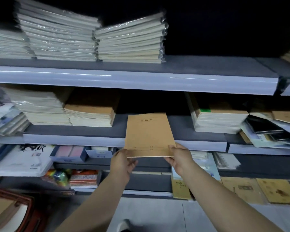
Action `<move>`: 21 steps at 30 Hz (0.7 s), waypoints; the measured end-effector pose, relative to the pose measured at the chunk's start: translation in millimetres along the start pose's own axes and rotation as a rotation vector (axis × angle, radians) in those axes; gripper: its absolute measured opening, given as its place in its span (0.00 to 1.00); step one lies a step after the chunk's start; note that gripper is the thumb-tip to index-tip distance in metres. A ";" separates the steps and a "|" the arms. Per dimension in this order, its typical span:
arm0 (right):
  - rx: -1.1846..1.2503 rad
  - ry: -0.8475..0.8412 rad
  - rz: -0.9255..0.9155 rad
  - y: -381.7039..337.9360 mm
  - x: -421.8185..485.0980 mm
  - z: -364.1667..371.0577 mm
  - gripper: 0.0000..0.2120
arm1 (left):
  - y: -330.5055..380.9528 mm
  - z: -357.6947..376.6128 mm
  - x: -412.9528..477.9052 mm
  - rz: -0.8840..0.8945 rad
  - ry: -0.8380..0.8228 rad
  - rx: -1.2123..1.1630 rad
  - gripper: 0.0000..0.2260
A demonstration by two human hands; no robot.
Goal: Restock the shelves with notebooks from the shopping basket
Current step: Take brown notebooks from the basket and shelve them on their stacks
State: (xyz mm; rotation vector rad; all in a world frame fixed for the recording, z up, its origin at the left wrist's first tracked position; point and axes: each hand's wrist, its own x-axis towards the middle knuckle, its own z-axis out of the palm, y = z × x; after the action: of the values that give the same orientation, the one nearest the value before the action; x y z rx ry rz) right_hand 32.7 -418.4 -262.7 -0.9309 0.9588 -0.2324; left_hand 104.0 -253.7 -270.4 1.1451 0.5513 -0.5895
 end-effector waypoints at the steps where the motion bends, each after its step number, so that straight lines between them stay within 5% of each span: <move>1: 0.006 0.007 0.003 -1.9 6.8 7.8 0.09 | 8.0 0.4 6.2 -0.009 -0.010 -0.017 0.05; 21: -0.050 0.144 -0.092 -10.1 115.3 135.5 0.09 | 108.7 -5.0 110.2 -0.218 -0.284 0.129 0.16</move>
State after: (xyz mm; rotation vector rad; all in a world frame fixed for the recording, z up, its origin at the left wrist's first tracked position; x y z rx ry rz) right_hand 208.3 -409.9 -291.9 -1.0155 1.0595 -0.3584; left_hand 257.4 -232.8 -273.6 1.1052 0.3991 -0.9715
